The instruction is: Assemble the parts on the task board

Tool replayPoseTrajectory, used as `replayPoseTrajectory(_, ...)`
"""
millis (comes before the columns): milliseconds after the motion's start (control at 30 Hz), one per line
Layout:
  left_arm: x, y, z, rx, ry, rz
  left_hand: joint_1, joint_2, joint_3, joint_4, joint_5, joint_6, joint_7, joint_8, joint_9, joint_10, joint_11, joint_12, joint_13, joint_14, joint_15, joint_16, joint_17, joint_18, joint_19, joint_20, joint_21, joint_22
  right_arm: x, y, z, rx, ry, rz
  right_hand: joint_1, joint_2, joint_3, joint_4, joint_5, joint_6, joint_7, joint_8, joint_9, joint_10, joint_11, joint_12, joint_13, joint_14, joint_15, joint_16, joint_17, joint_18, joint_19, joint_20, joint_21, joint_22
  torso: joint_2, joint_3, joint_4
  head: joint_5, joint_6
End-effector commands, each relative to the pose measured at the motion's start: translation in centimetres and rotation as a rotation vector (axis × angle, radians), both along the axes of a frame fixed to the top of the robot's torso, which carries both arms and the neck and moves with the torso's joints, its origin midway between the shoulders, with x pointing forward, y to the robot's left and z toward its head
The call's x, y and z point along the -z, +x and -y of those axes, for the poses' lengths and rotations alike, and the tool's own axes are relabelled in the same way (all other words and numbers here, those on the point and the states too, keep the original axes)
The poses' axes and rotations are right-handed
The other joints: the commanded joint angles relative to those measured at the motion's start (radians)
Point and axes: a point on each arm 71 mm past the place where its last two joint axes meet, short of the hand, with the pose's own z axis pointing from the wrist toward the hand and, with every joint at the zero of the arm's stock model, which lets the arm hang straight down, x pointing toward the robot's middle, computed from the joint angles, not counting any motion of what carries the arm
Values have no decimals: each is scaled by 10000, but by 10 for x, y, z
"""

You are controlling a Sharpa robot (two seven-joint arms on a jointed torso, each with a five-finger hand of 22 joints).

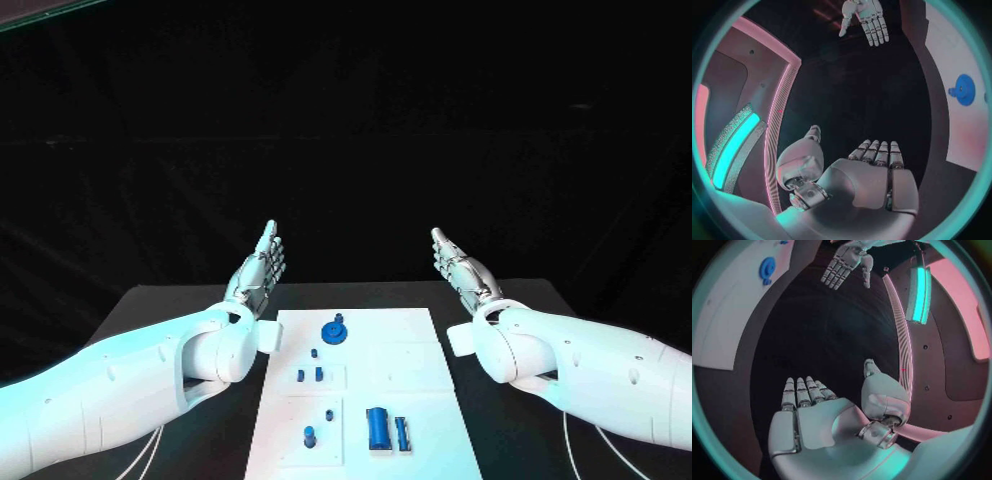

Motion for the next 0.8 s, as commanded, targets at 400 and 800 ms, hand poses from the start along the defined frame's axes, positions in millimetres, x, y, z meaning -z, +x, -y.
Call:
replayPoseTrajectory(400, -9, -36, 12, -1540, 834, 410, -2983, 126, -314, -79, -188, -483, -132, -187, -131, -536, -131, -185, -42, -426, -107, -217, -83, -206, -390, -172, -178, -147, -15, -34, -27, 1171, 1589, 130, -3009, 143, -303, -123, -110, -536, -122, -131, -268, -905, -81, -105, -175, -611, -66, -216, -228, -291, -594, -128, -87, -366, -37, 40, -30, 16, -2)
replayPoseTrajectory(800, -9, -36, 12, -1540, 834, 410, -2983, 126, -314, -79, -188, -483, -132, -187, -131, -536, -131, -185, -42, -426, -107, -217, -83, -206, -390, -172, -178, -147, -15, -34, -27, 1171, 1589, 130, -3009, 143, -303, -123, -110, -536, -122, -131, -268, -905, -81, -105, -175, -611, -66, -216, -228, -291, -594, -128, -87, -366, -37, 40, -30, 16, -2)
